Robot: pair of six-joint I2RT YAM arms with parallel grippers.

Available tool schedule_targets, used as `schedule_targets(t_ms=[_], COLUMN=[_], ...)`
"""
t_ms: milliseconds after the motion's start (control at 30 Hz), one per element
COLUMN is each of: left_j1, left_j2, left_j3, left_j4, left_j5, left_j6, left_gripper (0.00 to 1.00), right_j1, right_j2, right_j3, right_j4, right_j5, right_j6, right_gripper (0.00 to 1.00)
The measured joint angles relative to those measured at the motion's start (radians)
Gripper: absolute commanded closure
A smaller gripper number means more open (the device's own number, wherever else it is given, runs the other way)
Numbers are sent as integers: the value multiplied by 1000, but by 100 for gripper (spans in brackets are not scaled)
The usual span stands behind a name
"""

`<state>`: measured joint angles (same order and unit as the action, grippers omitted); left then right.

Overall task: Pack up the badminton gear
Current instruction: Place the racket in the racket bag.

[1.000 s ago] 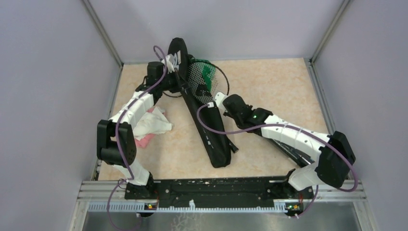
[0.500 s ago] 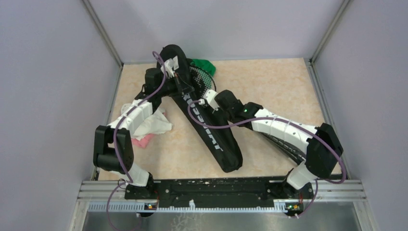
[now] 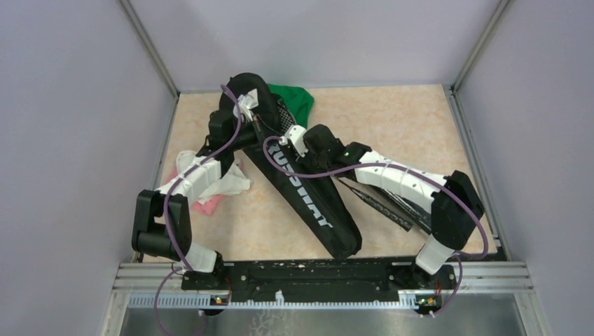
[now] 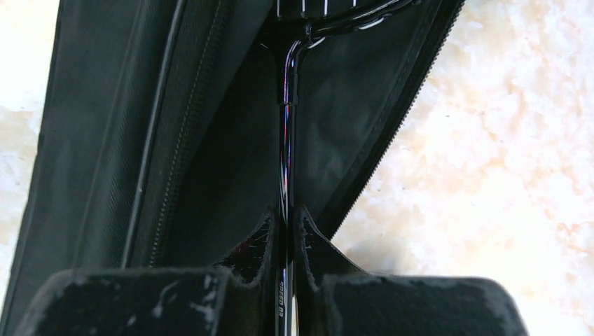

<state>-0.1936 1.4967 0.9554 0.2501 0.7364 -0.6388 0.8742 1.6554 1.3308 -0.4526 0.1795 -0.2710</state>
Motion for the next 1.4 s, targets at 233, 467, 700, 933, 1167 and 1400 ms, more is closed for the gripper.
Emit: schedule_targets(t_ms=[233,467,700,933,1167,1400], left_j1=[0,3,3,5,13,23], left_j2=[-12,-12,-11,-6,2,8], left_j3=[-68,-77,-82,-82,-82,-71], left_j4=[73,116,162,169,169,105], left_j5=[12,41,84,103,120,111], left_j6=[-39,-48,-72,-74,-65,-8], left_gripper=[100,100,100,100,100,100], right_j1=[-12,-34,-48,-58,-61,-81], right_j2=[10,25,53,75,75,30], right_j3=[2,20,21,27,24,-21], right_j4=[21,42,89,100,101,92], right_j5=[-76,-184,-266,-318,-339,-345], right_j6=[50,76,92,80,61,59], right_gripper=[100,100,100,100,100,100])
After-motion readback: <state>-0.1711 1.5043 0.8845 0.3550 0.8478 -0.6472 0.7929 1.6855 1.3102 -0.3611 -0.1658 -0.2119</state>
